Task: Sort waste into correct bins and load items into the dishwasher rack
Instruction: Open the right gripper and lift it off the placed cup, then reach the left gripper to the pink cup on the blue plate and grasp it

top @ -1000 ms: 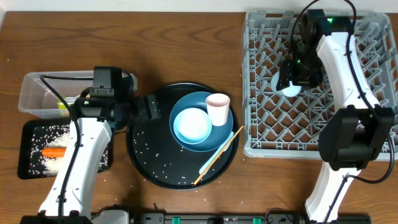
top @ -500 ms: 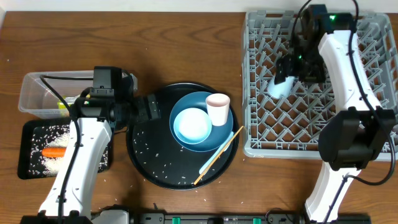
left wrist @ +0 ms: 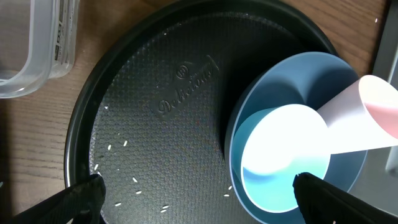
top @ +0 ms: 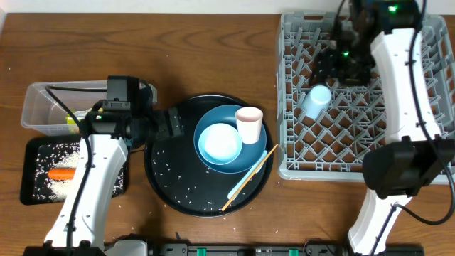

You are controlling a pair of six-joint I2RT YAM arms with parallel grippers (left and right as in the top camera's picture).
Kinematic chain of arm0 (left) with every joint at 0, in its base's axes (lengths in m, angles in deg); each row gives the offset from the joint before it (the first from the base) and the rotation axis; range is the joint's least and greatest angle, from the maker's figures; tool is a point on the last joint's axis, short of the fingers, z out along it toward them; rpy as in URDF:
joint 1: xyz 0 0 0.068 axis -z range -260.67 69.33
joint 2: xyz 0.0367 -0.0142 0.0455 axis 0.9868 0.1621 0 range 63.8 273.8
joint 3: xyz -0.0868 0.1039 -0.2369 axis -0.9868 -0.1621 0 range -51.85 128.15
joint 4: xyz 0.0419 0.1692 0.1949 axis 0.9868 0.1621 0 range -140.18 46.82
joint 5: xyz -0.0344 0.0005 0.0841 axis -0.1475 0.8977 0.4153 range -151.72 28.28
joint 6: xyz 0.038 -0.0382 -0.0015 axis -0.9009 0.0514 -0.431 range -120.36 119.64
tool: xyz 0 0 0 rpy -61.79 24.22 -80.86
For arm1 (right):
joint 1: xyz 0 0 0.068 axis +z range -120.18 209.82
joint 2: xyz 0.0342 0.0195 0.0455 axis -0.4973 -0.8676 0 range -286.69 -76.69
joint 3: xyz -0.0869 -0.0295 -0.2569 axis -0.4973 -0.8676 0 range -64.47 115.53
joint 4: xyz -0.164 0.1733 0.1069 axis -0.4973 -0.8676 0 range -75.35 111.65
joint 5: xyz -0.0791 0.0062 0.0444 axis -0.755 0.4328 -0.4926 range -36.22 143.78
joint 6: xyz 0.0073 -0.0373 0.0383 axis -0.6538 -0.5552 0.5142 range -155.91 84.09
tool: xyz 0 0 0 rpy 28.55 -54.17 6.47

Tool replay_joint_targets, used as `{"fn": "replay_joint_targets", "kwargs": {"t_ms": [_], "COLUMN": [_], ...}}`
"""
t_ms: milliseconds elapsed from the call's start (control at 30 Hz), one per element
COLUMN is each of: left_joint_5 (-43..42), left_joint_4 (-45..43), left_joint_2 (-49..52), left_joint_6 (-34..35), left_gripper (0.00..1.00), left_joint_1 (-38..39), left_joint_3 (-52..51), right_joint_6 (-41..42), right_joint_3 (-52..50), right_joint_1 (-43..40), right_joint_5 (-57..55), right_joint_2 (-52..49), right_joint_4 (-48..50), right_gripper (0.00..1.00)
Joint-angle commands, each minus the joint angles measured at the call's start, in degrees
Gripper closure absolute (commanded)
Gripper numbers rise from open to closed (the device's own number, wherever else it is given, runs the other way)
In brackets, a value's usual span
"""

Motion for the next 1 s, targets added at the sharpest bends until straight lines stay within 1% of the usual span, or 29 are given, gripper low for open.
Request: {"fn": "replay_joint_targets", "kwargs": {"t_ms": [0,200,300,333,433,600,633,667,733,767,833,867,967], "left_joint_5": [0.74,0.74,0.74,0.74,0.74,0.74,0.74,0.72,0.94,0.87,-2.05,-4.94,-9.62], "left_joint_4": [0.15,0.15,0.15,0.15,0.15,0.00,-0.11,-0.63,-4.70,-6.40,-6.97,-6.95,-7.52], "left_joint_2": [0.04,0.04,0.04,0.04,0.04,0.04,0.04,0.04,0.04,0.04,0.04,0.04,0.15], "left_joint_6": [-0.59,-0.59,-0.59,-0.59,-0.59,-0.59,-0.57,-0.57,0.24,2.80,8.83,9.31,9.60], "left_gripper": [0.02,0.02,0.02,0.02,0.02,0.02,0.02,0.02,0.02,0.02,0.02,0.02,0.02], "left_joint_1": [-0.24,-0.24,-0.24,-0.24,-0.24,-0.24,-0.24,-0.24,-0.24,-0.24,-0.24,-0.17,0.46], "left_joint_3": [-0.07,-0.07,-0.07,-0.07,-0.07,-0.07,-0.07,-0.07,-0.07,-0.07,-0.07,-0.07,-0.09], "right_joint_6": [-0.76,0.04,2.23,3.04,4.37,4.37,4.17,4.13,4.17,4.17,4.17,4.13,3.74], "right_joint_3": [0.55,0.31,0.28,0.28,0.28,0.31,0.28,0.28,0.28,0.28,0.28,0.28,0.28], "right_joint_1": [4.46,11.56,14.84,15.82,17.22,16.79,16.37,15.96,14.99,14.32,12.68,11.72,8.70], "right_joint_5": [3.32,1.38,-0.66,-1.53,-3.65,-4.72,-5.64,-6.05,-6.16,-6.16,-6.16,-6.16,-6.16], "right_joint_2": [1.38,1.38,1.38,1.38,1.38,1.40,1.40,1.46,1.73,1.99,2.62,3.02,4.15], "right_joint_4": [0.31,1.31,1.14,0.96,0.02,-3.91,-4.33,-4.33,-4.33,-4.33,-4.31,-4.31,-4.31], "right_gripper": [0.31,0.36,0.49,0.51,0.50,0.49,0.54,0.57,0.58,0.58,0.58,0.58,0.56]}}
